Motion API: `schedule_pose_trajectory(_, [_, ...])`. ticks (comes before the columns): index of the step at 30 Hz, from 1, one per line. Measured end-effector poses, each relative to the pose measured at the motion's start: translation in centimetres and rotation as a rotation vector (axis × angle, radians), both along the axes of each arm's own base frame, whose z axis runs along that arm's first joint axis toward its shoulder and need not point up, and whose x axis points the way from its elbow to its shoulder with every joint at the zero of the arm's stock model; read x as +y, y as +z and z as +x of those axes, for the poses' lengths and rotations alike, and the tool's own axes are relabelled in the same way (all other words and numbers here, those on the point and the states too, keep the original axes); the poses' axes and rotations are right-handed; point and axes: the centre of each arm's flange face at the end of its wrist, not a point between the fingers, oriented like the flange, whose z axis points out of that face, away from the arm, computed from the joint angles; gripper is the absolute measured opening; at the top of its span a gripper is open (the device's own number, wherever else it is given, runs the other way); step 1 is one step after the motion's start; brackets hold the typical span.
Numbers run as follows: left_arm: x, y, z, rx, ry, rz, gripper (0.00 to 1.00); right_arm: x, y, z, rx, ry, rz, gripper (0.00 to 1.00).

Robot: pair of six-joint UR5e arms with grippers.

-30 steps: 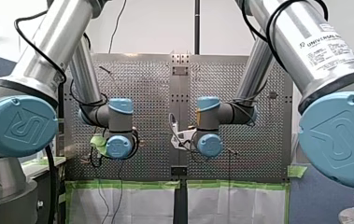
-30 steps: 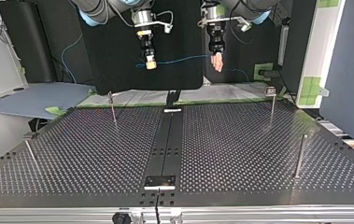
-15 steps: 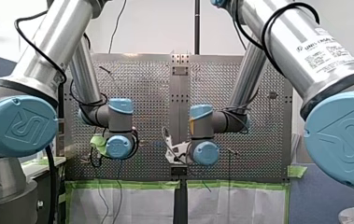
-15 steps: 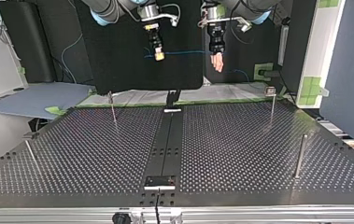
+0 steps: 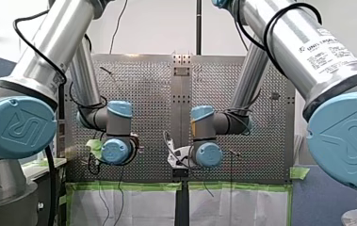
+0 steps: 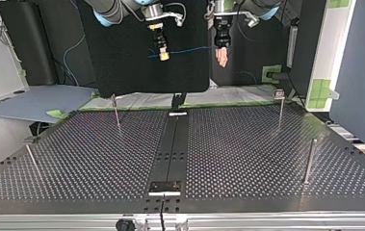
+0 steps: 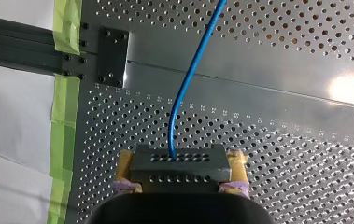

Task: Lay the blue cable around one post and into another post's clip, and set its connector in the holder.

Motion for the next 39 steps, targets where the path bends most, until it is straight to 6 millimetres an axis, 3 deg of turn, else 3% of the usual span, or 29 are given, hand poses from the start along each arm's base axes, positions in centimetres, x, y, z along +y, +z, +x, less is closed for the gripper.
schedule_pose_trajectory(6, [1.1, -0.9, -1.9, 0.075, -0.005, 0.029, 1.00, 0.0, 0.0, 0.0, 0.000, 0.000, 0.000, 0.00])
schedule_pose_trajectory(19, [1.6, -1.5, -2.7, 0.143, -0.005, 0.070, 1.00, 0.0, 0.0, 0.0, 0.000, 0.000, 0.000, 0.00])
schedule_pose_trajectory(25, [1.0, -0.1, -0.8, 0.117, -0.009, 0.014, 1.00, 0.7, 1.2, 0.7, -0.022, -0.004, 0.003, 0.00])
schedule_pose_trajectory(32, [-0.3, 3.2, 2.3, 0.066, -0.022, -0.090, 1.00, 2.2, 3.8, 1.4, -0.065, -0.024, 0.019, 0.00])
schedule_pose_trajectory(39, [-0.7, 7.1, 4.9, 0.001, 0.041, -0.187, 1.00, 0.6, 7.8, 1.7, -0.141, -0.104, 0.019, 0.00])
